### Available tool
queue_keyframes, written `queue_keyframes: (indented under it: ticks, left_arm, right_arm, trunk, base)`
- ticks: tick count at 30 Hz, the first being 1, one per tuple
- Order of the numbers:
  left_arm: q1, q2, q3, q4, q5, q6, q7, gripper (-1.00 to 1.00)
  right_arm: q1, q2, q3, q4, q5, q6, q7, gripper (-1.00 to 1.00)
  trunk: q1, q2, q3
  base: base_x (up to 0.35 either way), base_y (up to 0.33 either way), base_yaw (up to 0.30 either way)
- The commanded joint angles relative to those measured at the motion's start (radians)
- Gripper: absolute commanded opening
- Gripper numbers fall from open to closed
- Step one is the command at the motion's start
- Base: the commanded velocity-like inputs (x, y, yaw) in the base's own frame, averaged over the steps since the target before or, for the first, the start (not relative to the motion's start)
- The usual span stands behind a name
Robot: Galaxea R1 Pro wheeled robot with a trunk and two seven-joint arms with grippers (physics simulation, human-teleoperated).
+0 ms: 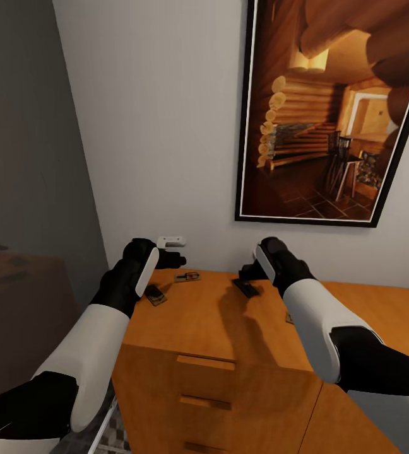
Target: Take the four mousetraps from the cabinet in the bathroom and place them on the bathroom floor. Make sure all four end up on the same floor surface, and ensure that at least two of them are either under or directly next to the same bathroom sink.
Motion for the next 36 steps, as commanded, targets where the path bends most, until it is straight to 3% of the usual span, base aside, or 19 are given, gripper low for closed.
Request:
queue_keyframes:
  ticks: [1, 36]
  left_arm:
    - [-0.001, 0.0, -0.001, -0.001, 0.009, 0.004, 0.008, 1.0]
    - [-0.001, -0.001, -0.001, 0.0, 0.01, 0.003, 0.008, 1.0]
  right_arm:
    - [-0.001, 0.001, -0.002, 0.003, 0.001, 0.004, -0.002, 1.0]
    - [-0.001, 0.014, 0.0, 0.018, 0.003, 0.004, 0.003, 1.0]
  trunk:
    - [0.0, -0.001, -0.001]
    - [0.0, -0.001, -0.001]
  base:
    - [0.0, 0.0, 0.0]
    - [0.006, 0.0, 0.0]
